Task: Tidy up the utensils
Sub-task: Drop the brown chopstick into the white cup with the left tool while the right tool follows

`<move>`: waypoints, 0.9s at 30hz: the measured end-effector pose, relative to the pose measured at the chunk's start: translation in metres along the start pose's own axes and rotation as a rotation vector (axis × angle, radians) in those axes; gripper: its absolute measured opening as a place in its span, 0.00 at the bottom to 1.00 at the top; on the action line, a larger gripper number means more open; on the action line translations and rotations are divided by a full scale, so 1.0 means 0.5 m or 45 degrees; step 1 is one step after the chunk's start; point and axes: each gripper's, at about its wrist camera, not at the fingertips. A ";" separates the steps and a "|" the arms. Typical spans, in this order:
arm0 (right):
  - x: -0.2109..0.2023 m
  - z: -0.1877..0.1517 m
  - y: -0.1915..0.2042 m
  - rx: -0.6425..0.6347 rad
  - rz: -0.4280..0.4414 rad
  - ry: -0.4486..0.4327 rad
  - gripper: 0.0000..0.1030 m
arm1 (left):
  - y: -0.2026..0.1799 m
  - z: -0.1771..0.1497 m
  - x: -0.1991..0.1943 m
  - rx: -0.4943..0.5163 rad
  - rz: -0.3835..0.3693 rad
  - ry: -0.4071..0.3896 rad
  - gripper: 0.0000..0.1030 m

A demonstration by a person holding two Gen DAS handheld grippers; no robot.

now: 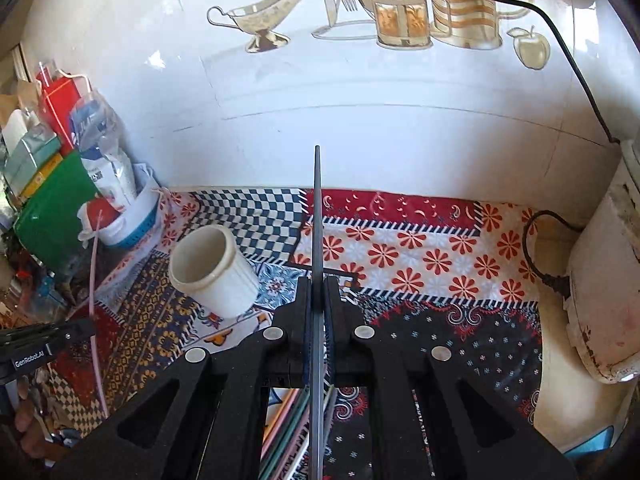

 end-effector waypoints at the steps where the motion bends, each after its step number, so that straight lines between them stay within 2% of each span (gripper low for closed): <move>1: -0.006 0.006 0.007 -0.002 0.007 -0.017 0.05 | -0.006 0.009 -0.007 0.011 -0.005 -0.020 0.04; 7: -0.035 0.042 0.037 0.004 0.092 -0.113 0.05 | -0.032 0.051 -0.037 0.049 -0.041 -0.115 0.04; 15: -0.049 0.082 0.094 -0.049 0.153 -0.203 0.05 | -0.058 0.107 -0.054 0.097 -0.059 -0.214 0.04; 27: -0.022 0.101 0.112 -0.060 0.196 -0.207 0.05 | -0.058 0.207 -0.024 0.090 -0.042 -0.376 0.04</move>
Point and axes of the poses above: each gripper's, at about its wrist camera, not at the fingertips, and x roughly the way its jaws point, y to its left, z to its top, and after that the axes turned 11 degrees about -z, right-handed
